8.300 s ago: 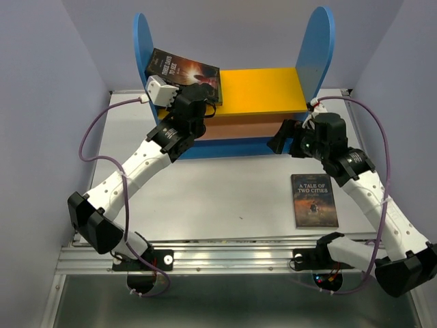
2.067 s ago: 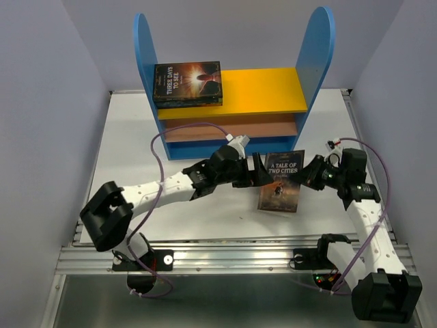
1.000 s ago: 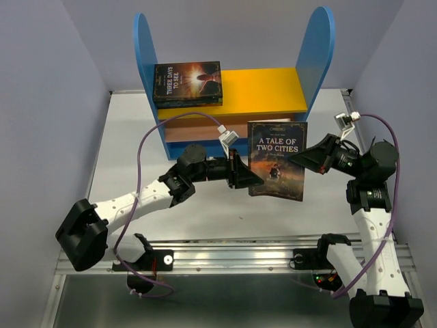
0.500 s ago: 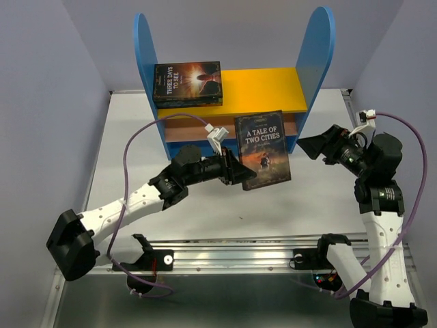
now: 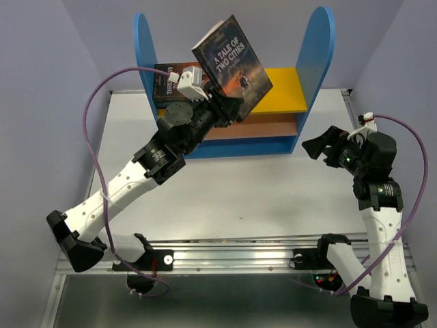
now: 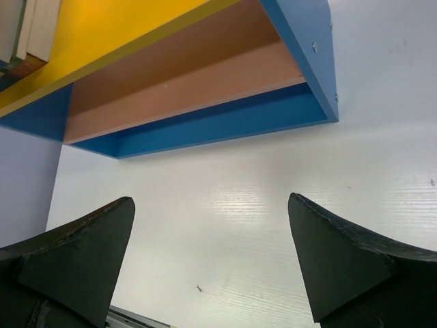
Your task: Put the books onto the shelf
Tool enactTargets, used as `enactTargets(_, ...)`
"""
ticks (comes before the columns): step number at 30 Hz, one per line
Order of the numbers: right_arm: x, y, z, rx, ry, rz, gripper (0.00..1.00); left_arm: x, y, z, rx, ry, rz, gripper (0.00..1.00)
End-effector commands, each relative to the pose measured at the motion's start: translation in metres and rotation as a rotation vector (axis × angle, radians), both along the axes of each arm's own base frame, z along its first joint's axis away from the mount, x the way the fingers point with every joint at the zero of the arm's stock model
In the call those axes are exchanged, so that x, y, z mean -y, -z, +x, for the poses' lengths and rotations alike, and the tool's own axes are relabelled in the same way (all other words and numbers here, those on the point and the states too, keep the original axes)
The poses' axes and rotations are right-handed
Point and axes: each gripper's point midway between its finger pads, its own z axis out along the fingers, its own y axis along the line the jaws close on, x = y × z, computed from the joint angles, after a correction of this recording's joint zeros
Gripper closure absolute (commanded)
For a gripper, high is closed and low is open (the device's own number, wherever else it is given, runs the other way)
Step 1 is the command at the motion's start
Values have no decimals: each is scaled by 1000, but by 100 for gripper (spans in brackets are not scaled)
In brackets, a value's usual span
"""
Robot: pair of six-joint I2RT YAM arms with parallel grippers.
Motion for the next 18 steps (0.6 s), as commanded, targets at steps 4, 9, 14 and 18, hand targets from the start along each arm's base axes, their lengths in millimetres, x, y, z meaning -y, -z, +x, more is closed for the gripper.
enactTargets(4,7,-24,0,66,32,-42,0,-66,-98,58,118,-375,-192,100)
enactTargets(9,1,-23,4,43,4,-16,0,-88,-71,95,-26,-543,-256,100)
enactTargets(14,11,-19,10,30,59,-32,0,-108,-38,111,-131,-702,-340,100)
enactTargets(18,8,-17,10,27,40,-33,0,-120,-28,110,-171,-763,-396,96)
